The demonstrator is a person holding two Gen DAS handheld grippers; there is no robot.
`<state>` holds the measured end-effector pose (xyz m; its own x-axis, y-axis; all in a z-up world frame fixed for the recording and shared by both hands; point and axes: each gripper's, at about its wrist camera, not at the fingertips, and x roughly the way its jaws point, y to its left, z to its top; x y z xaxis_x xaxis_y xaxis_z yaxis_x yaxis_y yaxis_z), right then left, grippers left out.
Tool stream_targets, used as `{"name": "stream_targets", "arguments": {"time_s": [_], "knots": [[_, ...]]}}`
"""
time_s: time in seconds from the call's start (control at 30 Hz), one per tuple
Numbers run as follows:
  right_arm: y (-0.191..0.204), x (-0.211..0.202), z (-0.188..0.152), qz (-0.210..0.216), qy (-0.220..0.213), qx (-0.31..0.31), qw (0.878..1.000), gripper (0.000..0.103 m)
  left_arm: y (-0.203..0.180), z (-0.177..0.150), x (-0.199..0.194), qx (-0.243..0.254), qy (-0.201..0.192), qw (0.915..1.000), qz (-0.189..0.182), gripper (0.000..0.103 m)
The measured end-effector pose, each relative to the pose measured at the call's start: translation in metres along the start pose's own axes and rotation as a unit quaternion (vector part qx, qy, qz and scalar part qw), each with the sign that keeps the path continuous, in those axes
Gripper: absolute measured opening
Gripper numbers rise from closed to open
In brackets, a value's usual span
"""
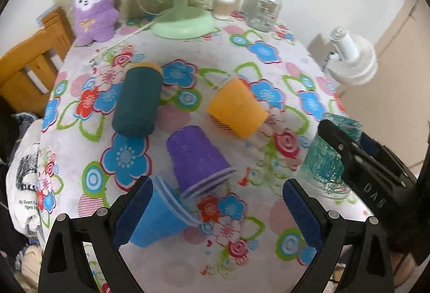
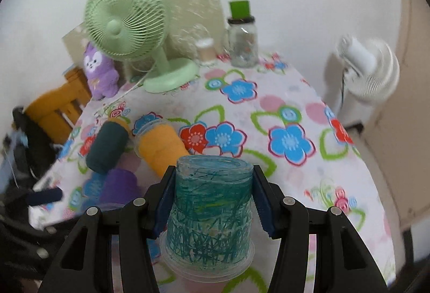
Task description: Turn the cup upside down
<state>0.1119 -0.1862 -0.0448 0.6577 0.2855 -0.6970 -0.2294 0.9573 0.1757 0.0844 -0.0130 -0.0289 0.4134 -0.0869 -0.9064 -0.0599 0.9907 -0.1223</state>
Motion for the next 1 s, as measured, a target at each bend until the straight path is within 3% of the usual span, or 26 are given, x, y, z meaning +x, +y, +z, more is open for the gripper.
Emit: {"name": "stream_targets", "arguments": {"time_s": [0.2,0.33,0.47,0.57,0.63,0.7,0.9,1.0], "knots": [[0.003,0.025,-0.019,0.007,-0.075,-0.043,0.996,0.056,0.006,-0.009,0.014,-0.011,-0.037,0.9992,0.009,0.098],[-0.001,0.037,-0.026,0.0,-0.076,-0.043,0.996,0.056,0.006,-0.015,0.021,-0.018,-0.048,0.9987,0.0,0.098],[-0.001,0.033,-0.032,0.004,-0.085,-0.052,0.995,0.058,0.002,-0.023,0.027,-0.002,-0.051,0.9985,0.021,0.098],[0.0,0.028,-0.036,0.013,-0.055,-0.046,0.997,0.06,0.0,-0.026,0.025,0.004,-0.051,0.9984,0.023,0.098],[0.0,0.024,-0.038,0.014,-0.031,-0.037,0.999,0.068,0.0,-0.027,0.022,0.003,-0.047,0.9988,0.017,0.098],[0.0,0.018,-0.036,0.006,-0.016,-0.029,0.999,0.084,-0.001,-0.028,0.016,0.006,-0.042,0.9989,0.019,0.098],[0.008,-0.023,-0.012,-0.004,0.031,-0.014,0.999,0.088,-0.002,-0.022,-0.021,0.001,-0.029,0.9991,0.03,0.098],[0.009,-0.048,0.005,0.015,0.043,0.006,0.999,0.088,-0.003,-0.015,-0.047,-0.003,-0.027,0.9993,0.027,0.098]]}}
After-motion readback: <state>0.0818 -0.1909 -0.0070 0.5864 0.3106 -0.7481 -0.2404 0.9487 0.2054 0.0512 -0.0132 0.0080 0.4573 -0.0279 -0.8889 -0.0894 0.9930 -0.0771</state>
